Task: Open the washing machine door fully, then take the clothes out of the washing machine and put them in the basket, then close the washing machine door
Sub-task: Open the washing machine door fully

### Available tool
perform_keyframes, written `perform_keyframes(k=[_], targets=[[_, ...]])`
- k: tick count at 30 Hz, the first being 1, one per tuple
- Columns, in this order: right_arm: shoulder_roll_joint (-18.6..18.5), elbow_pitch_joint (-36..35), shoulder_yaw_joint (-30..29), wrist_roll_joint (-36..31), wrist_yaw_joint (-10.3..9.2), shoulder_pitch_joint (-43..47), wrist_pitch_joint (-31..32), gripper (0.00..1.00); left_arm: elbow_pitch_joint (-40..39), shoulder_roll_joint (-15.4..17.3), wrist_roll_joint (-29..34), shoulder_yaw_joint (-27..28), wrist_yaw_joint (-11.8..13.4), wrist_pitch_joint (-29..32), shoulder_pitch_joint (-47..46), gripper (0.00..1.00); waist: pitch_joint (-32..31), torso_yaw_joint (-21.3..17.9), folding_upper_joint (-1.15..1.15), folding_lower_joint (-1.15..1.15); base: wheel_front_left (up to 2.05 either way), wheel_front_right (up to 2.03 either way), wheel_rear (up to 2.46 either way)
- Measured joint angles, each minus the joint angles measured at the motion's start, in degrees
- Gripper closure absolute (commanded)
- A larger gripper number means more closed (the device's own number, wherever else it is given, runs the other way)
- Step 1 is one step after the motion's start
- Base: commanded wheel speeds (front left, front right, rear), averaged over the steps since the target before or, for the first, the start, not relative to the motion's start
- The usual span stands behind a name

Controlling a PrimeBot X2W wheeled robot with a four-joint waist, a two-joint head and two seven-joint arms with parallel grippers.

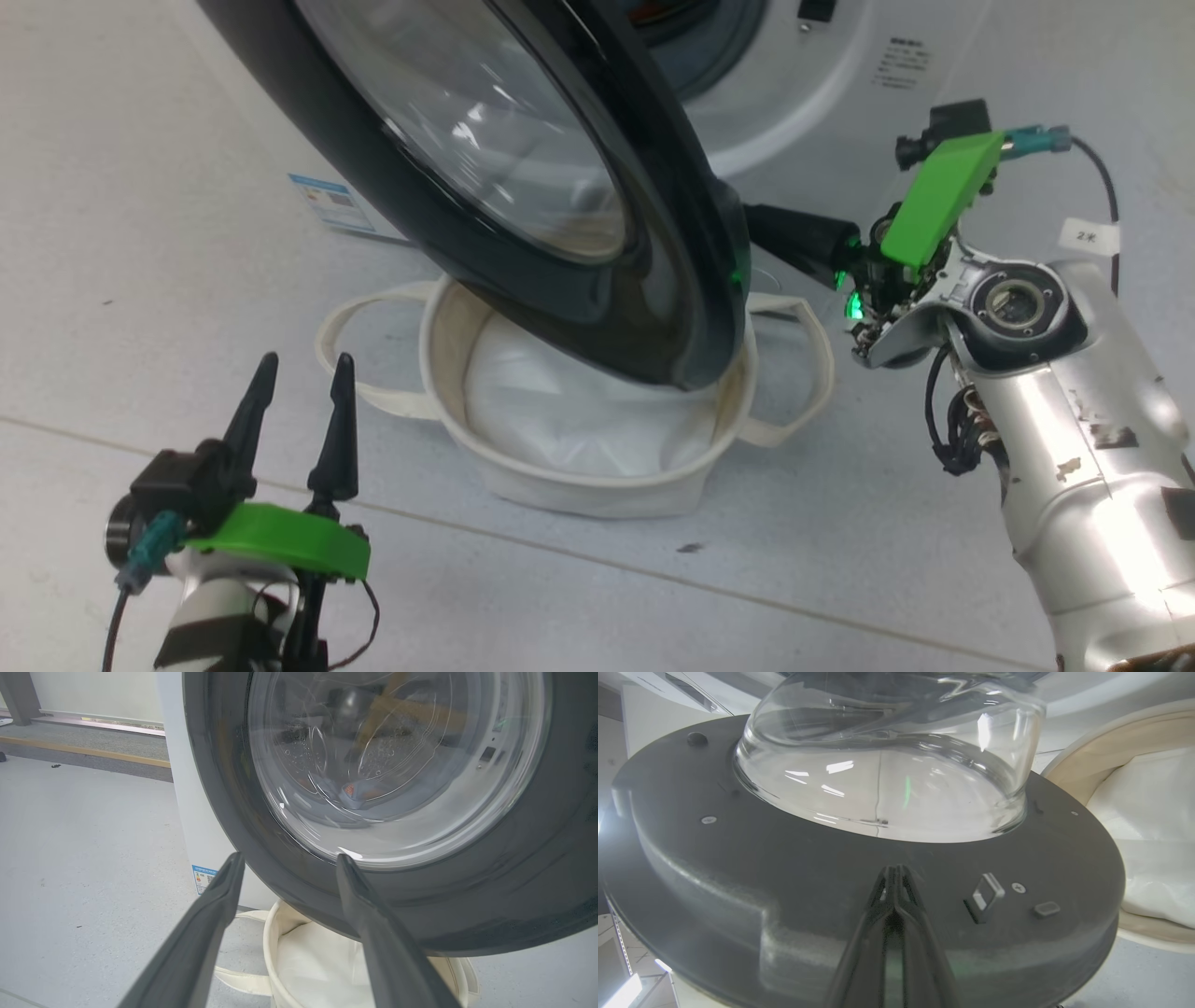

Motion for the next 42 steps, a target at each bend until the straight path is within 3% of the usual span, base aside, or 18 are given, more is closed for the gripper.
perform_keyframes(k=[17,27,42], targets=[[2.8,5.5,-0.7,-1.5,0.00,2.1,7.9,1.00,1.3,-0.2,-0.2,0.8,0.0,0.0,5.2,0.00,-6.7,8.2,0.00,0.00,0.00,0.00,0.00],[3.2,5.4,-0.7,-1.4,0.00,4.2,8.6,1.00,2.0,-0.1,-0.2,1.3,0.0,0.0,5.8,0.00,-7.9,11.0,0.00,0.00,0.00,0.00,0.00],[3.6,2.6,7.4,4.6,0.00,7.3,5.5,1.00,3.5,0.4,-0.2,3.1,0.1,0.0,7.1,0.00,-10.0,16.4,0.00,0.00,0.00,0.00,0.00]])
